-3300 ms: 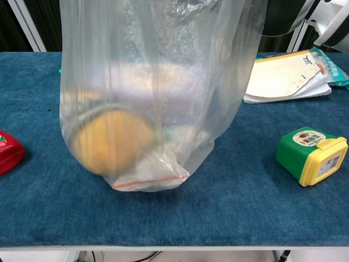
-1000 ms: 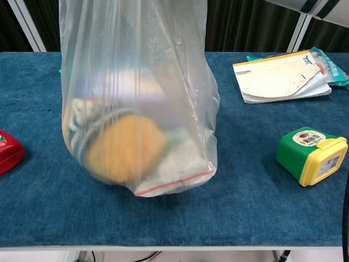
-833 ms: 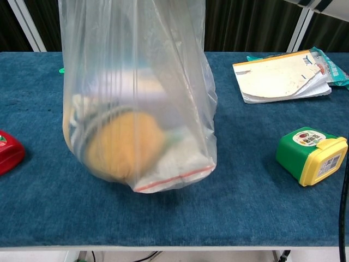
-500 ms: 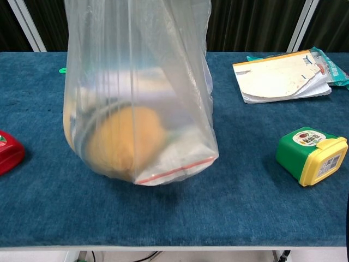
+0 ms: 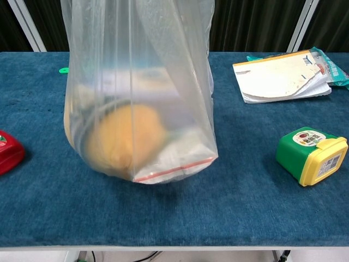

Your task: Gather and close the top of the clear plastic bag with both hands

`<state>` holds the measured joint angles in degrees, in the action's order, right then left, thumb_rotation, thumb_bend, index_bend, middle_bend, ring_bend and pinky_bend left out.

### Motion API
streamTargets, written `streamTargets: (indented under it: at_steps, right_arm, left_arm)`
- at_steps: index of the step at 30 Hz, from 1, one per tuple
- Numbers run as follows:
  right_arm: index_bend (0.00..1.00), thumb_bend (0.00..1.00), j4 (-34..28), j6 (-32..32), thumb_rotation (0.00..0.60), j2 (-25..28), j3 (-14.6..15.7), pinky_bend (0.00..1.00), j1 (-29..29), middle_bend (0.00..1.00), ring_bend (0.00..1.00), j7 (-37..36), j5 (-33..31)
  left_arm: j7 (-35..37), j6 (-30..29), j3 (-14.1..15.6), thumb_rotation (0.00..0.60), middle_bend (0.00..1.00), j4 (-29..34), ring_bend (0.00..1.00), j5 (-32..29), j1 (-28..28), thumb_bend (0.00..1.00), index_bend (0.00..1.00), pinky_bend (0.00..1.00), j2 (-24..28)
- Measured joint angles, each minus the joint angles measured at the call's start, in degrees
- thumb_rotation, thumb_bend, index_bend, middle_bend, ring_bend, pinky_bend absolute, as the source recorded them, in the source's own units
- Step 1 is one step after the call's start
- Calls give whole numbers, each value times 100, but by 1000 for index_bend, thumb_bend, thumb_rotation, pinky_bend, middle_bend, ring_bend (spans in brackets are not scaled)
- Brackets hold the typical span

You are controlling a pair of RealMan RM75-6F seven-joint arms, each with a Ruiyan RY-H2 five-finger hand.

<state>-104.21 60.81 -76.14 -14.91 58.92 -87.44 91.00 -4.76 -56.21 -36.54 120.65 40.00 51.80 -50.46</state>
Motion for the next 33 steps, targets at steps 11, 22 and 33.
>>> streamTargets:
  at_steps: [11,22,33]
  right_arm:
    - [120,138,-116,194,600,148,38,109,-90,182,11,-212,179]
    - [120,128,-304,151,600,399,-203,110,-48,182,10,-135,-10]
    - [120,126,-552,-423,600,789,-740,109,203,180,11,352,-769]
  left_arm:
    - [569,1334,117,600,167,-226,105,-432,41,15,73,215,676]
    - [1147,1886,442,600,167,-576,105,-318,4,15,73,216,972]
    - [1371,902,695,600,167,-736,105,147,-624,28,73,217,1010]
